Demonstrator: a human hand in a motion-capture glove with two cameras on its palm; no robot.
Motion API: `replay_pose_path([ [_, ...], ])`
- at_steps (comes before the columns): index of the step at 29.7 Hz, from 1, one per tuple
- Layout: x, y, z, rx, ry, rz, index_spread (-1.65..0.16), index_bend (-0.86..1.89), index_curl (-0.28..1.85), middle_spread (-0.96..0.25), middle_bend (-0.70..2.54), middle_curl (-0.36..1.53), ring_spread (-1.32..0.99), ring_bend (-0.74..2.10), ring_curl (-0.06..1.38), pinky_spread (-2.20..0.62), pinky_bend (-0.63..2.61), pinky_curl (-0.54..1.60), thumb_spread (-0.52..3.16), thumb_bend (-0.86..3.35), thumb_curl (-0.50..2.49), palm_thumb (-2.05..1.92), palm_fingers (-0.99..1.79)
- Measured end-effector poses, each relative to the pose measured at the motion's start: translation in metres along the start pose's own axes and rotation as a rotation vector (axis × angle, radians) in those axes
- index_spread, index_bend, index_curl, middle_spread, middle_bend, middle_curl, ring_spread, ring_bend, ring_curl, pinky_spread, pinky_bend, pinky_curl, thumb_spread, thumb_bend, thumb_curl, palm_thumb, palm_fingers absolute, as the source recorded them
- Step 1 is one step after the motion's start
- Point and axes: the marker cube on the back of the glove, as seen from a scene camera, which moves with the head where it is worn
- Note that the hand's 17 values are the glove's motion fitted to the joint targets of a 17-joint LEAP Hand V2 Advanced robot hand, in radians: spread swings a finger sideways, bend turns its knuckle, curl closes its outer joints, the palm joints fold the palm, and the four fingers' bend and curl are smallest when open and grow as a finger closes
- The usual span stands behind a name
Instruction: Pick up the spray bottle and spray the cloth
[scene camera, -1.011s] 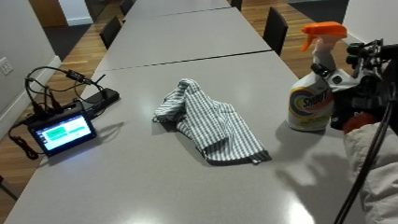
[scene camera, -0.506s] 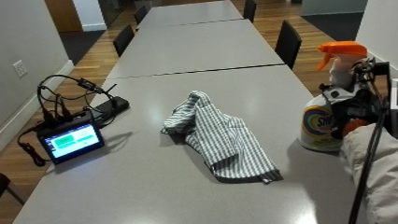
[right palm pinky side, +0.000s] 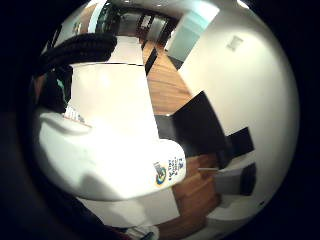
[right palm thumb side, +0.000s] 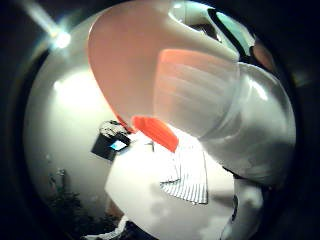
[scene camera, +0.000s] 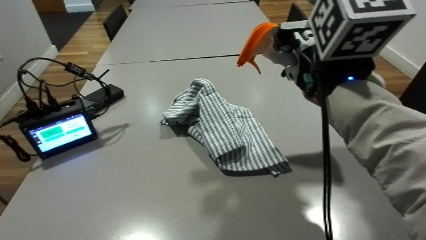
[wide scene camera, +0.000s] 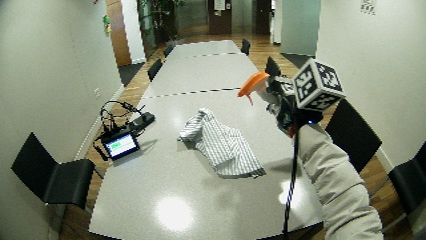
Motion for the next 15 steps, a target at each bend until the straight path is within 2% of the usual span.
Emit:
replay_pose_path([
  [4,-0.026,-0.018,0.001,-0.055,0.279,-0.087,-0.27,0.16,0.41,-0.13,0.38,0.46,-0.19,0.45,0.42,-0.21,0.39,0.4,0.42,0.08,0.53,1.13,1.08],
  [15,-0.046,-0.024,0.021,-0.174,0.532,-0.179,-0.26,0.16,0.43,-0.14,0.36,0.49,-0.19,0.42,0.45,-0.24,0.35,0.42,0.35,0.0,0.59,1.16,1.1],
])
